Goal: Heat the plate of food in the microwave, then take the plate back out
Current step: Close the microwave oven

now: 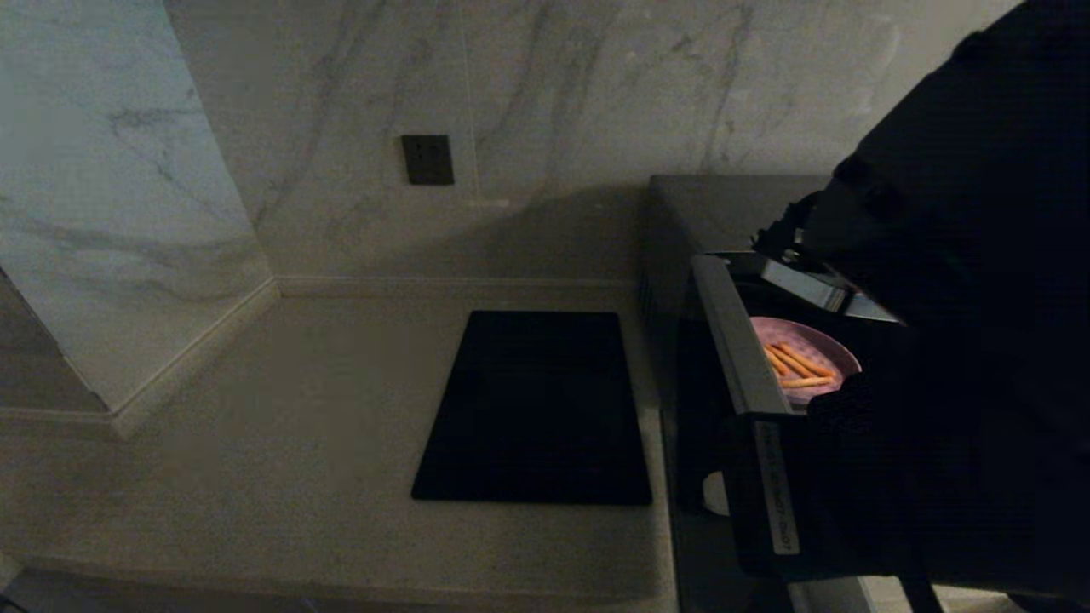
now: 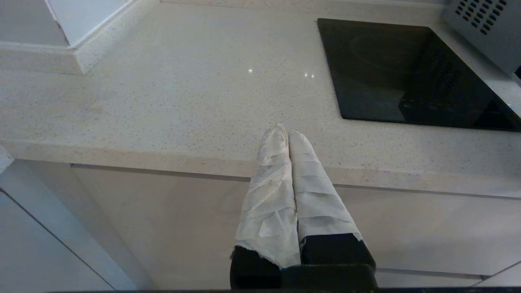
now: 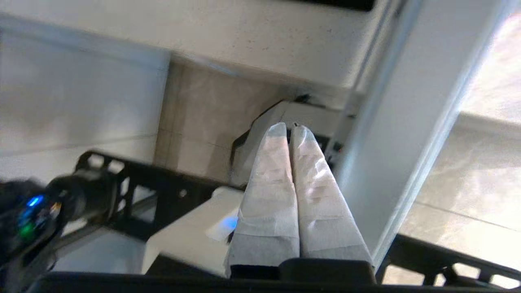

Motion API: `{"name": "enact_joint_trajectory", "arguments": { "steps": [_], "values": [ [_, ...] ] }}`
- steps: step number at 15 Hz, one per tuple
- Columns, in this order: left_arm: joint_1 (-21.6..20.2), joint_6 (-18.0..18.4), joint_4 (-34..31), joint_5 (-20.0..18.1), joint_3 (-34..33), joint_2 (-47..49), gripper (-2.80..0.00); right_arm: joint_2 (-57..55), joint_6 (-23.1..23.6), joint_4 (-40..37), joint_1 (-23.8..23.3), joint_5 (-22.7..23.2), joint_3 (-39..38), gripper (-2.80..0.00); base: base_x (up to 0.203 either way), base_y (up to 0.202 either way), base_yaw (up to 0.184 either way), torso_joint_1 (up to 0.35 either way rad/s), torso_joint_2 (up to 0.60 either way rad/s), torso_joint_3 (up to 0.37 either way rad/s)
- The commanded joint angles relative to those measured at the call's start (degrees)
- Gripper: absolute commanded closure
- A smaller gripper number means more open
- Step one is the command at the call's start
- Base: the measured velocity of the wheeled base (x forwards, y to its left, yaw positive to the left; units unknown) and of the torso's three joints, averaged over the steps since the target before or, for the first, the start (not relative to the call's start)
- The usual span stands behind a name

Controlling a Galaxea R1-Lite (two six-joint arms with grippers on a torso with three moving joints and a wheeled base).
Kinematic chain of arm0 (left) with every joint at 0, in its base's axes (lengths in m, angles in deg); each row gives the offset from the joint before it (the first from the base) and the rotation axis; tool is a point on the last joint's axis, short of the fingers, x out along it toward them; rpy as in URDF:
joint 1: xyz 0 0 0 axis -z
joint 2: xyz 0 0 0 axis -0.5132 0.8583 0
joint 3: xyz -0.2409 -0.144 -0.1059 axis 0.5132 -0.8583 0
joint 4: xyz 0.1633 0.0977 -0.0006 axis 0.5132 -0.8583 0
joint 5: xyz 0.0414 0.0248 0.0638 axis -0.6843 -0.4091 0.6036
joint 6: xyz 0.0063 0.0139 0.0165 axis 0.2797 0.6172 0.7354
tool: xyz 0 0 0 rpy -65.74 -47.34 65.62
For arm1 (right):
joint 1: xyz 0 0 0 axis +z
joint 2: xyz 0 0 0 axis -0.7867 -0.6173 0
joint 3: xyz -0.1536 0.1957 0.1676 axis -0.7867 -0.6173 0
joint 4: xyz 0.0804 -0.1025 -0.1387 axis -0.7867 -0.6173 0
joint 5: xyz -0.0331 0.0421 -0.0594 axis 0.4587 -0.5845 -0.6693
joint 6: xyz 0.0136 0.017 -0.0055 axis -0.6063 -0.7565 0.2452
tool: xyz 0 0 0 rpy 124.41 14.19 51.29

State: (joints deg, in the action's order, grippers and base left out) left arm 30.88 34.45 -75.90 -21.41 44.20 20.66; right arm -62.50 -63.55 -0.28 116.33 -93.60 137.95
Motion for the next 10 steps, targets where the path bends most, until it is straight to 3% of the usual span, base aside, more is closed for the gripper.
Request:
{"name": "enact_joint_trajectory", "arguments": {
  "steps": [1,10],
  "values": [
    [0.0,0.0,0.0,0.0,0.0,0.1,0.0,-0.4,-0.9,-1.4,-0.1,-1.8,0.0,0.0,0.0,0.0,0.0,0.0,0.0,0.0],
    [0.0,0.0,0.0,0.0,0.0,0.0,0.0,-0.2,-3.4,-4.3,-2.0,-4.1,-0.3,0.0,0.0,0.0,0.0,0.0,0.0,0.0]
  ]
}}
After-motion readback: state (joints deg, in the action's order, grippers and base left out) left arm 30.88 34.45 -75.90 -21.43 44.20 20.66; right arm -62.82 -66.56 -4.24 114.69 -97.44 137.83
